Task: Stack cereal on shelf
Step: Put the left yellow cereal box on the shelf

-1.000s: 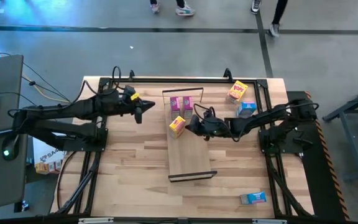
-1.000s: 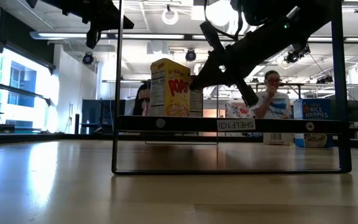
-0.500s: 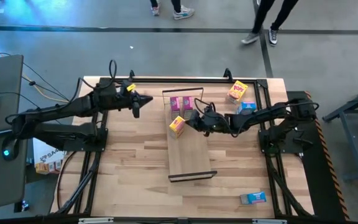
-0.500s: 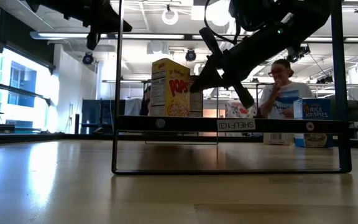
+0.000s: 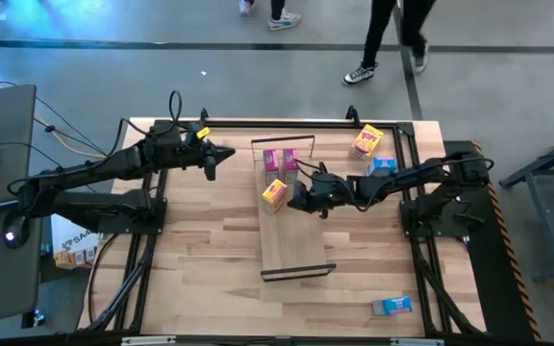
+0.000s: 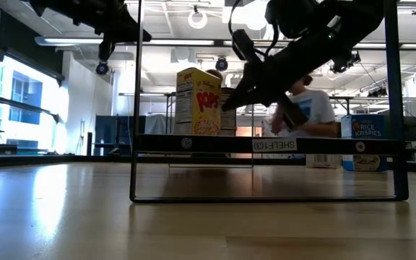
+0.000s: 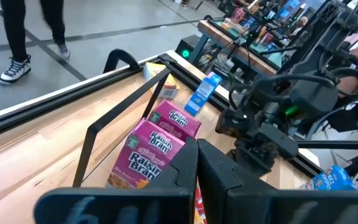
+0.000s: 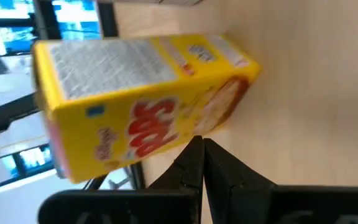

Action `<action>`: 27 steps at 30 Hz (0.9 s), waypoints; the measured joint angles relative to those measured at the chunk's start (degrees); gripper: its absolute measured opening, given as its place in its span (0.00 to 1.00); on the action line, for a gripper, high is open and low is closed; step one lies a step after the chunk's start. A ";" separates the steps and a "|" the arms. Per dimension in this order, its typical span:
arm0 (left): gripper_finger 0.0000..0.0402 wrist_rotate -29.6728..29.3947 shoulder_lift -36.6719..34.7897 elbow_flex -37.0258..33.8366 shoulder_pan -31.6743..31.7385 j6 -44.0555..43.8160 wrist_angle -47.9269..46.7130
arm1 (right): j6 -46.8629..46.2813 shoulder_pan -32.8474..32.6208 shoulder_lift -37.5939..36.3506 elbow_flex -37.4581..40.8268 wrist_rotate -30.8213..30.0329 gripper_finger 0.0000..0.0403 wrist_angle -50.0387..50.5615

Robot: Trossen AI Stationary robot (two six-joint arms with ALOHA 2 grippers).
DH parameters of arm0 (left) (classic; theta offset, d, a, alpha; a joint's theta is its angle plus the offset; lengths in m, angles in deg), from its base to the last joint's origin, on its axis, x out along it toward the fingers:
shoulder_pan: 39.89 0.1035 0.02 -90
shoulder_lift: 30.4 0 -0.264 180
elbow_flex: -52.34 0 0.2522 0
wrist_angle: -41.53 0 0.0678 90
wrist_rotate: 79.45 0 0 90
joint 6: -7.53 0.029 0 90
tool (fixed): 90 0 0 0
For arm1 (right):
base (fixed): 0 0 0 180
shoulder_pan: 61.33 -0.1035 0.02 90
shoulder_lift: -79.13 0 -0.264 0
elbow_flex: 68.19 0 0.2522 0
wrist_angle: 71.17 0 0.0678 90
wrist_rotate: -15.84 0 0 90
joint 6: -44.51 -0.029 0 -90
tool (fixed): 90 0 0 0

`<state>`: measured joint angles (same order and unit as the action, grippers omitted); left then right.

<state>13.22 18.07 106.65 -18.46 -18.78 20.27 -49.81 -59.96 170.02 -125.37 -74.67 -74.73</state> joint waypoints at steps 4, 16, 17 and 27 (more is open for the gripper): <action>0.00 -0.01 0.02 0.02 0.00 0.00 0.42 | -1.29 0.00 0.00 0.00 -3.56 0.00 -3.20; 0.00 -0.22 0.04 0.02 -0.02 -0.06 0.49 | -1.40 2.85 0.00 -0.02 -7.41 0.00 -5.80; 0.00 -0.25 0.04 0.02 -0.02 -0.07 0.49 | -1.42 3.12 0.00 -0.02 -7.31 0.00 -6.07; 0.00 -0.57 0.04 0.02 -0.02 -0.07 0.50 | 6.39 5.42 -0.15 -5.25 -1.14 0.00 4.46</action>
<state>12.65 18.11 106.68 -18.48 -18.84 20.77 -43.42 -54.54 169.87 -130.62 -75.81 -70.27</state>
